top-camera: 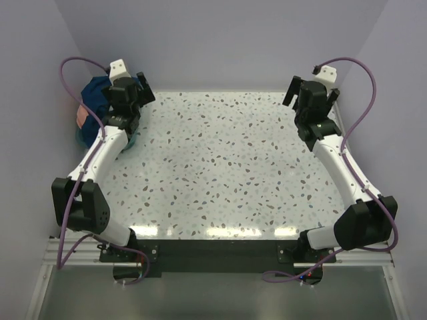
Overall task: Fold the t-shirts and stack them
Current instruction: Grab the tshirt from the pile
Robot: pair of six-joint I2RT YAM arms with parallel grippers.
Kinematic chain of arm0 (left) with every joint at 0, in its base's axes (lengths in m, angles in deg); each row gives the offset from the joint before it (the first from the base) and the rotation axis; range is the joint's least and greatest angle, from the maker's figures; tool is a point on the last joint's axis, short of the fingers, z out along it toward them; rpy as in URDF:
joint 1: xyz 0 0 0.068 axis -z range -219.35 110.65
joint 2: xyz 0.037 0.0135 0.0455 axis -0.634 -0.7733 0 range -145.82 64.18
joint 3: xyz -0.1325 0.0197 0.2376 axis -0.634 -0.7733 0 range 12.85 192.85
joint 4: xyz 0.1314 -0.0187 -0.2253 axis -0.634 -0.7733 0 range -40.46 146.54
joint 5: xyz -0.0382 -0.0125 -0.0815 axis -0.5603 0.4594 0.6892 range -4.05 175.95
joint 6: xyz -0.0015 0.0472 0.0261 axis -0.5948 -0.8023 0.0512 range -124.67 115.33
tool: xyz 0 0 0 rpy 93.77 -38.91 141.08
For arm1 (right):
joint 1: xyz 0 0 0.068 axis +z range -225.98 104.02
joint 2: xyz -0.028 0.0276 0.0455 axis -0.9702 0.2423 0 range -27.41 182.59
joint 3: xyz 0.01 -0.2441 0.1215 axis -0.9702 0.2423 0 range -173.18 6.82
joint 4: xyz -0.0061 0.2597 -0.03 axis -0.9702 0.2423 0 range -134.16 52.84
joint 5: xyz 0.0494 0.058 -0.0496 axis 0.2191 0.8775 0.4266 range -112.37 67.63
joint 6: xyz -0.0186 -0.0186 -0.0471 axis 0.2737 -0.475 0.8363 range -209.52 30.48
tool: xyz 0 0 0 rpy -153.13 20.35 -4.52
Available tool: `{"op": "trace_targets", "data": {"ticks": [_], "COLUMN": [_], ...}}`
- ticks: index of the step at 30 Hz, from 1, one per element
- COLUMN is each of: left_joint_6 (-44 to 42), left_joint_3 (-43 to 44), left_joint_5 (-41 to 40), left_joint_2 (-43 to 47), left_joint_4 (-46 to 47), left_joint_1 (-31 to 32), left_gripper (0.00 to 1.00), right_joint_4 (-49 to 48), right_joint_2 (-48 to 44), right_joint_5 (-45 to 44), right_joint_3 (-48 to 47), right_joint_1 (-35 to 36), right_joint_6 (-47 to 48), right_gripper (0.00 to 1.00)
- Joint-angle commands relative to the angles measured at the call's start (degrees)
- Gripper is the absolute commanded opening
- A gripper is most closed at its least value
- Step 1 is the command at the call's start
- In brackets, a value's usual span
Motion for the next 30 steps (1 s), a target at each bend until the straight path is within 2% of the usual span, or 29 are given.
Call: {"op": "trace_targets", "data": {"ticks": [1,5,9,11,13,15,19,23,30], "left_joint_6": [1.53,-1.62,-1.38,1.16,7.92,9.44,7.69,6.63,3.20], "left_joint_3": [2.13,0.45,2.29,5.54,8.87,10.03,12.22,15.65,17.85], "left_joint_5": [-4.92,-5.01,-6.60,-0.20,8.30,11.41,9.15,5.19,1.78], "left_joint_2": [-0.15,1.17,-0.75,-4.07,-6.72,-9.28,-11.56,-16.04,-20.00], "left_joint_4": [-3.84,-3.13,-6.81,-9.27,-13.32,-12.81,-11.13,-14.38,-11.83], "left_joint_1": [-0.26,-0.26,-1.74,-7.42,-13.68,-18.18,-19.15,-19.68,-19.77], "left_gripper": [1.00,1.00,1.00,1.00,1.00,0.98,0.97,0.96,0.95], "right_joint_4": [1.91,2.35,2.53,3.14,2.53,2.35,2.53,2.97,3.23], "right_joint_2": [-0.53,0.34,2.54,4.12,5.00,6.41,7.82,7.82,7.99], "right_joint_5": [-2.41,-2.40,-2.41,-2.23,-0.74,1.37,2.08,2.78,5.06], "right_joint_3": [-2.63,-2.98,-4.55,-5.09,-5.26,-5.44,-5.53,-4.48,-1.92], "right_joint_1": [-0.21,-0.12,-0.12,-0.12,-0.12,-0.12,-0.21,-0.12,-0.12], "right_joint_6": [-1.29,-2.78,-4.02,-5.33,-5.60,-5.78,-6.30,-7.88,-11.31], "right_gripper": [0.99,0.99,0.99,0.99,0.99,0.99,0.99,0.99,0.99]}}
